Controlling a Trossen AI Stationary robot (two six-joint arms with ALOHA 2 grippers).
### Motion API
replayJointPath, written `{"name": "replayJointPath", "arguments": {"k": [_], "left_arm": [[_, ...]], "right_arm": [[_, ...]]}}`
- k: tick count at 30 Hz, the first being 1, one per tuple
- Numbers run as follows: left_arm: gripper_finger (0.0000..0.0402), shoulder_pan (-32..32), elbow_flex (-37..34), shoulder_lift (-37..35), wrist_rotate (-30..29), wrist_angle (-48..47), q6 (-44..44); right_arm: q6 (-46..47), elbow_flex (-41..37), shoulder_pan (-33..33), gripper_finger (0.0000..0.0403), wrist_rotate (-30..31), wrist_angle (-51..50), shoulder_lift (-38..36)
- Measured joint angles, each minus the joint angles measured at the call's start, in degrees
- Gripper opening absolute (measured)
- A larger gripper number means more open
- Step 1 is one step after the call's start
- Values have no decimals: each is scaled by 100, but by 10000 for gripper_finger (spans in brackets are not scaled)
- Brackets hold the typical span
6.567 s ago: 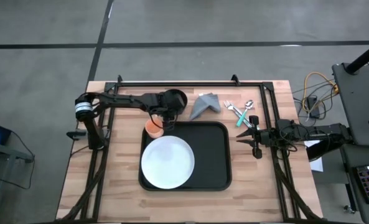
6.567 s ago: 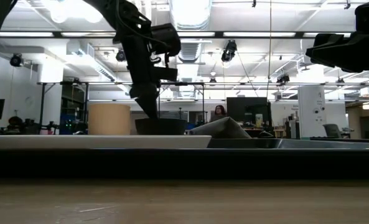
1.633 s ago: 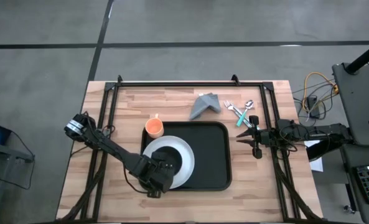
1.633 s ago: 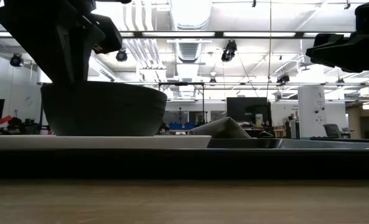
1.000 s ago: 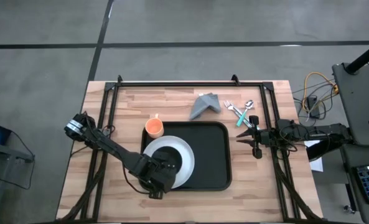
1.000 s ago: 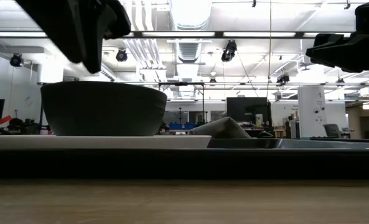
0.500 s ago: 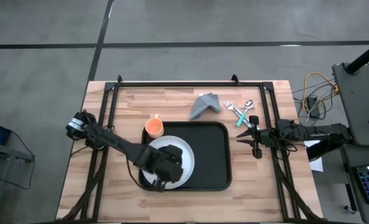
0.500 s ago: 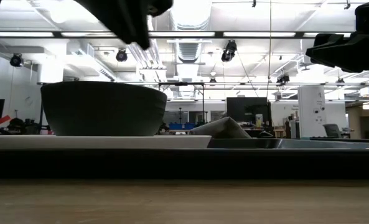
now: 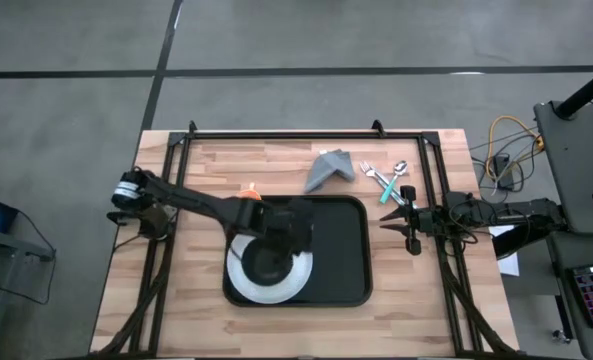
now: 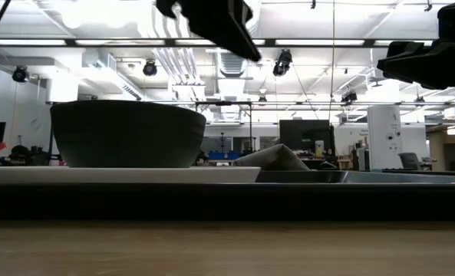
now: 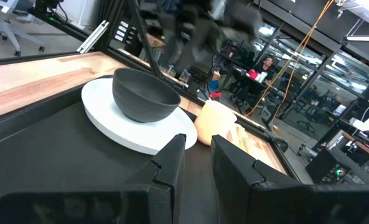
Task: Set up tray
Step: Put the gray napkin on the right side of the black tray
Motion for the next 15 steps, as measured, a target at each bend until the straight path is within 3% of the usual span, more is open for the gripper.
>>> {"name": "replayJointPath", "arguments": {"k": [6, 15], "left_arm": [[85, 222, -384, -85, 197, -27, -185], [85, 535, -1821, -811, 212, 1845, 154]], "right_arm": [[0, 0, 2, 68, -2, 0, 4], [0, 0, 0, 68, -2, 0, 8]]}}
